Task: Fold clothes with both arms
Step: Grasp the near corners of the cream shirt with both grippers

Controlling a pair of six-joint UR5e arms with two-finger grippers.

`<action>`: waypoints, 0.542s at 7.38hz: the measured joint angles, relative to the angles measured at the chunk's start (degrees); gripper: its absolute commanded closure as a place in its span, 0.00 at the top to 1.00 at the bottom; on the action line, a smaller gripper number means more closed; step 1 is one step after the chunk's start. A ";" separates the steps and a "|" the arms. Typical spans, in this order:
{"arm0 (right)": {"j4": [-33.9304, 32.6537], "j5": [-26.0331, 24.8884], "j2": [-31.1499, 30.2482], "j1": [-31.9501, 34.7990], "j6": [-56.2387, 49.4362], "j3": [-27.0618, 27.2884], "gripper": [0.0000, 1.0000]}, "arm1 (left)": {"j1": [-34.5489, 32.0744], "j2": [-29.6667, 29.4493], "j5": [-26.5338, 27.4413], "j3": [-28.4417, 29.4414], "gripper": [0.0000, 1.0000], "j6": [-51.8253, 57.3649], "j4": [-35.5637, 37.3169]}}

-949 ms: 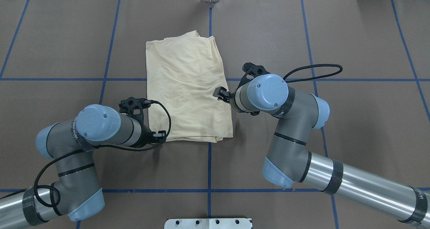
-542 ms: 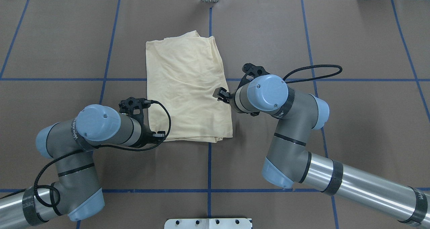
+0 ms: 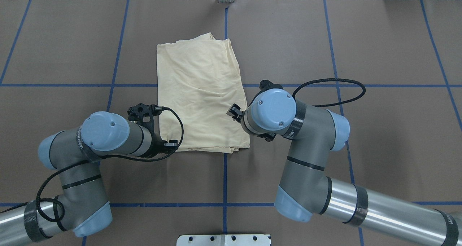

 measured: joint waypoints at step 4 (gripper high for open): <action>-2.40 -3.84 1.09 -4.91 10.48 -0.82 0.78 | 0.00 0.34 -0.05 -1.40 0.00 0.00 0.06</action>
